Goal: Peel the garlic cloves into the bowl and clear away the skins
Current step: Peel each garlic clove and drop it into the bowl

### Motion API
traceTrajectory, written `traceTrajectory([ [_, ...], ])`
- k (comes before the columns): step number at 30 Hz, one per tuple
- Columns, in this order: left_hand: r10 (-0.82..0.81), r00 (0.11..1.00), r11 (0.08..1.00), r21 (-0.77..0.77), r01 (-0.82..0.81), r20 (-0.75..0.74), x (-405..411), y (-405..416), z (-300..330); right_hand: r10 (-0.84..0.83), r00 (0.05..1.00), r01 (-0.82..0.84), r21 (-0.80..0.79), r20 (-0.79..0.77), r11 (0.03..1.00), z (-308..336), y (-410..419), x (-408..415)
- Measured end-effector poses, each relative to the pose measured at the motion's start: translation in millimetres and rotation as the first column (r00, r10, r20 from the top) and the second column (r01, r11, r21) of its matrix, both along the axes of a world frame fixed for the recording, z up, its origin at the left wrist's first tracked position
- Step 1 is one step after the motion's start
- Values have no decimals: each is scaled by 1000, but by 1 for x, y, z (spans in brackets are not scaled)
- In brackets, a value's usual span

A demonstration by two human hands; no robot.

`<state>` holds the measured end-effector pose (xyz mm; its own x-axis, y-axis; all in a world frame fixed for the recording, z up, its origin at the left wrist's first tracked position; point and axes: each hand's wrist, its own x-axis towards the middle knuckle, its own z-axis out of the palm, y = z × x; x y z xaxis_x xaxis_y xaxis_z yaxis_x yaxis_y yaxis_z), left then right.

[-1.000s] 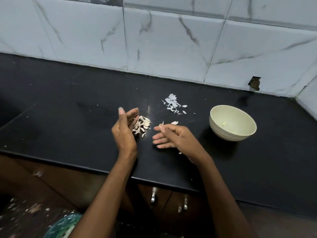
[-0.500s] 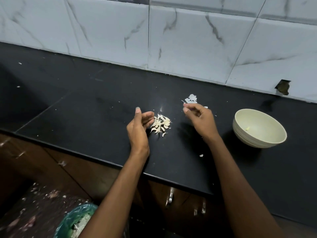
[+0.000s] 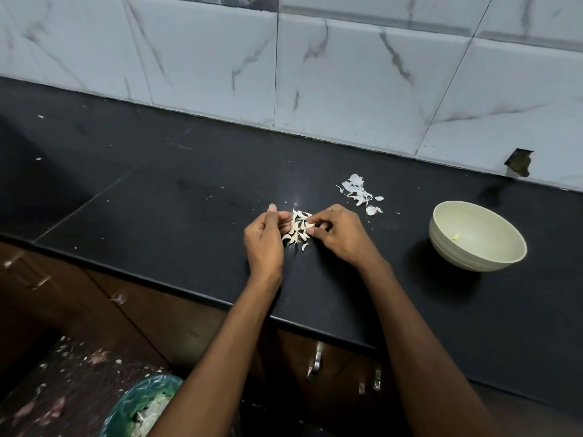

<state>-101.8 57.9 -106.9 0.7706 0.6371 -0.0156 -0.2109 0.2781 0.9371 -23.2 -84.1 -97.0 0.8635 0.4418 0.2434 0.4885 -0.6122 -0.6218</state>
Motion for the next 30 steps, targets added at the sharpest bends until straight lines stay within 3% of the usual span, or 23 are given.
traceTrajectory([
  [10,-2,1000,1000,20,3,-9,0,0,-1,1,999,-2,17,52,1000,-5,-1,-7],
  [13,11,1000,1000,10,-11,5,-1,0,0,-31,999,33,214,-12,976,-7,-1,-10],
  [17,33,999,999,12,-33,36,-2,0,1,-54,983,138,503,-177,853,-5,-7,-10],
  [23,-14,989,928,370,-42,147,-7,-7,-4,50,952,176,677,-301,714,2,-35,-22],
  [25,-110,980,894,447,27,163,-7,-24,-2,86,945,171,701,-316,692,2,-50,-28],
  [30,-362,928,876,372,306,88,1,-74,1,143,922,189,740,-360,646,1,-85,-40],
])
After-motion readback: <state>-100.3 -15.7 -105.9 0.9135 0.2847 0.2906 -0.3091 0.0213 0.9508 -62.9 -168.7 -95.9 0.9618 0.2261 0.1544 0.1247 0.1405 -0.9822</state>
